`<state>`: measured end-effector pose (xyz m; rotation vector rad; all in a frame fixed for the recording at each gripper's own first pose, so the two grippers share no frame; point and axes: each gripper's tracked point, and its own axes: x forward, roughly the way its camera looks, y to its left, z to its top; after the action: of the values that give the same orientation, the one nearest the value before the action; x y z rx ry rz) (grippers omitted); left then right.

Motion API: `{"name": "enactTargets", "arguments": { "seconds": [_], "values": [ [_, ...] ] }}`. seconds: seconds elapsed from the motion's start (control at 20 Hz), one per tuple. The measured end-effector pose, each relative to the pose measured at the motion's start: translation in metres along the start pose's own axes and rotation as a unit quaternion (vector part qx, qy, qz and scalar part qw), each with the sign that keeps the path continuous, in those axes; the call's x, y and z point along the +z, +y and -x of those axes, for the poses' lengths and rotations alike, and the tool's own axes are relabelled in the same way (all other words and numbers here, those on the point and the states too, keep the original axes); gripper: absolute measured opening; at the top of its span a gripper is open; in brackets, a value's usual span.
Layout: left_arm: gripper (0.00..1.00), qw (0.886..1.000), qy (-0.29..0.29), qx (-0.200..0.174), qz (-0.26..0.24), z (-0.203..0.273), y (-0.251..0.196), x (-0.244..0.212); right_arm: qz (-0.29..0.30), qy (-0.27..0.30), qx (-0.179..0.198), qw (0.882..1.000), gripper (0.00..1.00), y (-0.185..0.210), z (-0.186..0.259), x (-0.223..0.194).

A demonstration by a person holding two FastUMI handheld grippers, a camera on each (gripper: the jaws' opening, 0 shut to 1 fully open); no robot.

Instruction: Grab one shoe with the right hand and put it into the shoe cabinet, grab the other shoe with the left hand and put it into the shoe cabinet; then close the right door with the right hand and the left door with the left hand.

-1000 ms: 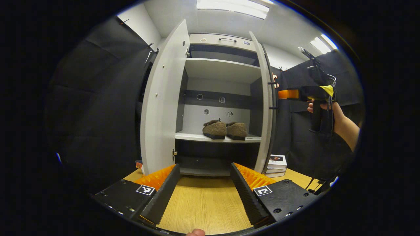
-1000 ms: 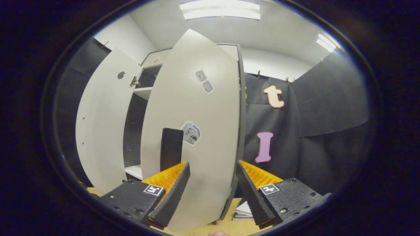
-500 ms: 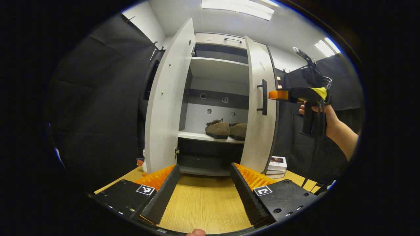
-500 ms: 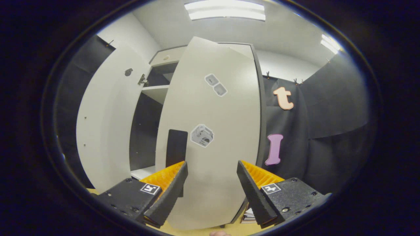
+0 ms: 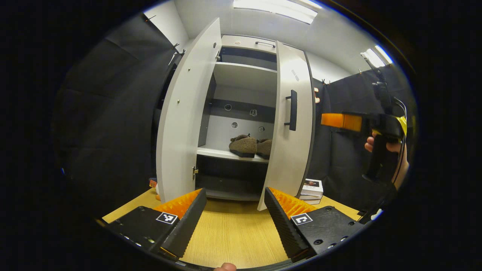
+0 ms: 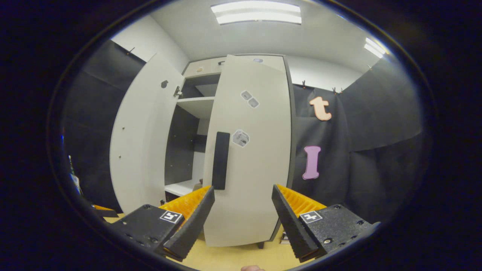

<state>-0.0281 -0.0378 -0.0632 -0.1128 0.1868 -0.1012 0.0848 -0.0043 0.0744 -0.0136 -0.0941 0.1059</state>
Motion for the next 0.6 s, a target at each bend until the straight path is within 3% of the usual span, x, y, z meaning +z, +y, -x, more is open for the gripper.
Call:
{"name": "enactTargets", "arguments": {
  "seconds": [0.25,0.45,0.6],
  "values": [
    [0.93,1.0,0.001,-0.014,0.0,-0.002,-0.007,-0.001,-0.032,0.032,-0.05,0.998,0.98,0.007,0.032,-0.073],
    [0.93,1.0,0.0,-0.023,0.002,-0.003,-0.012,-0.001,-0.059,0.101,-0.043,0.992,0.98,0.015,0.047,-0.129],
    [0.93,1.0,-0.001,-0.027,0.004,-0.004,-0.013,0.0,-0.079,0.125,-0.063,0.987,0.99,0.0,0.057,-0.156]
  ]
}}
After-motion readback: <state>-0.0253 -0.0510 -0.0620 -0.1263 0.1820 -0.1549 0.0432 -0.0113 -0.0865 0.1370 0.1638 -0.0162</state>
